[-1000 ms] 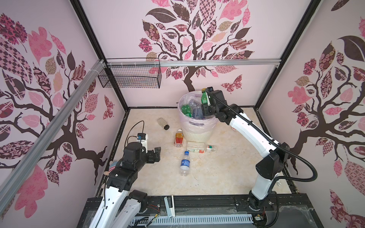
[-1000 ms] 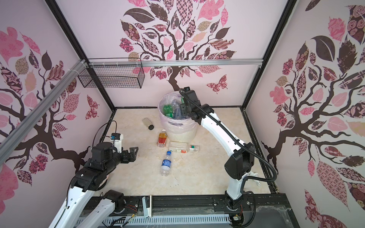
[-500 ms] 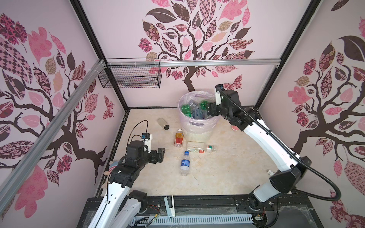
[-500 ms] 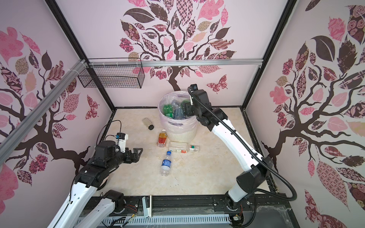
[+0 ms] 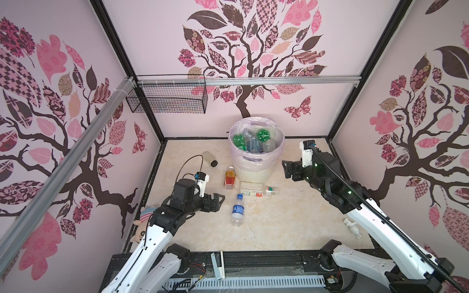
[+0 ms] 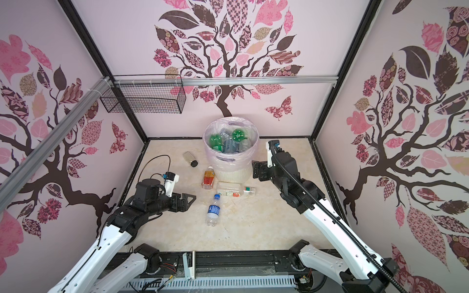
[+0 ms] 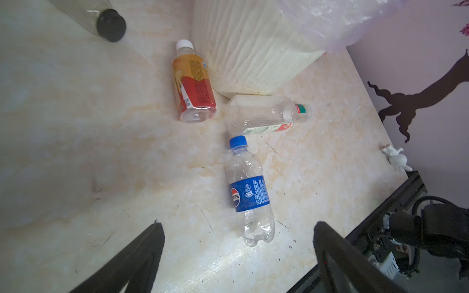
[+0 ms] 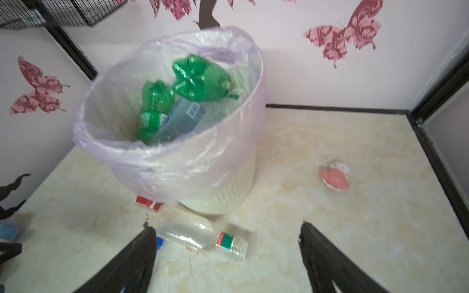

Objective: Throw the plastic bottles in the bin
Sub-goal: Pick up the plastic bottle from the center of the table.

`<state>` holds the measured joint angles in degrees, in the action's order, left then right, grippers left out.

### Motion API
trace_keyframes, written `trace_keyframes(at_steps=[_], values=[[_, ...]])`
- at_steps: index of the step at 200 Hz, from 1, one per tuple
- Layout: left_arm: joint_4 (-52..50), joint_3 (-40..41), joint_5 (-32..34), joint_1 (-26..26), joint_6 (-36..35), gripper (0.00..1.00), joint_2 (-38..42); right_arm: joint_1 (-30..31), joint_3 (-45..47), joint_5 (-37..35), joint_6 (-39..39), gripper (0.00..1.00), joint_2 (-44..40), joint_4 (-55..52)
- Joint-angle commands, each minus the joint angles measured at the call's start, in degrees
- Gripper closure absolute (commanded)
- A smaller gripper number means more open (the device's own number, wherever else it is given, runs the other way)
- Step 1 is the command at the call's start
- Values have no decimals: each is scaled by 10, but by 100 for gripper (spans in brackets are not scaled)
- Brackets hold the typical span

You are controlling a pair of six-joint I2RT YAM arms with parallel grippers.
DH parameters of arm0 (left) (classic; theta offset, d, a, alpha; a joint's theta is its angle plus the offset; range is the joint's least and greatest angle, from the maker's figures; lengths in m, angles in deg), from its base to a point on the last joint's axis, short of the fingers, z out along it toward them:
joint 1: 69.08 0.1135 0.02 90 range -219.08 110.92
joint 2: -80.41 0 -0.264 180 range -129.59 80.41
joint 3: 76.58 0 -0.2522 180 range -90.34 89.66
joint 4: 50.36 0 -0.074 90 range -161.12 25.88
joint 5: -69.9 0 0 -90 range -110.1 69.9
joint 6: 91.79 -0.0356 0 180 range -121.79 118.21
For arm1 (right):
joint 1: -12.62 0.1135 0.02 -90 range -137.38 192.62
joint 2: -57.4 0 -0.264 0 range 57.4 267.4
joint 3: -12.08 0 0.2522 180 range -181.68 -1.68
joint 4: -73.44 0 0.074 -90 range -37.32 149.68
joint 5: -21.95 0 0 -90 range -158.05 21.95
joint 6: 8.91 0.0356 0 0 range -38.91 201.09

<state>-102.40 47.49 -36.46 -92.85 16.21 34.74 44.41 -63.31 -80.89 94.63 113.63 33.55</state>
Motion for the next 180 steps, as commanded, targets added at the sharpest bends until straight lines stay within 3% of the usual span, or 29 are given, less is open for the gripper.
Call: trace_keyframes(at_steps=[1,66,137,180], values=[[34,16,-9,-19,27,9,-28,-1,52,-9,47,10,-33,1],[47,15,3,-40,39,11,-85,-1,171,4,95,10,-97,4],[90,8,115,-155,81,11,-188,-1,208,-26,107,10,-135,-15],[121,20,122,-171,99,16,-236,-1,221,-22,119,10,-152,-18]])
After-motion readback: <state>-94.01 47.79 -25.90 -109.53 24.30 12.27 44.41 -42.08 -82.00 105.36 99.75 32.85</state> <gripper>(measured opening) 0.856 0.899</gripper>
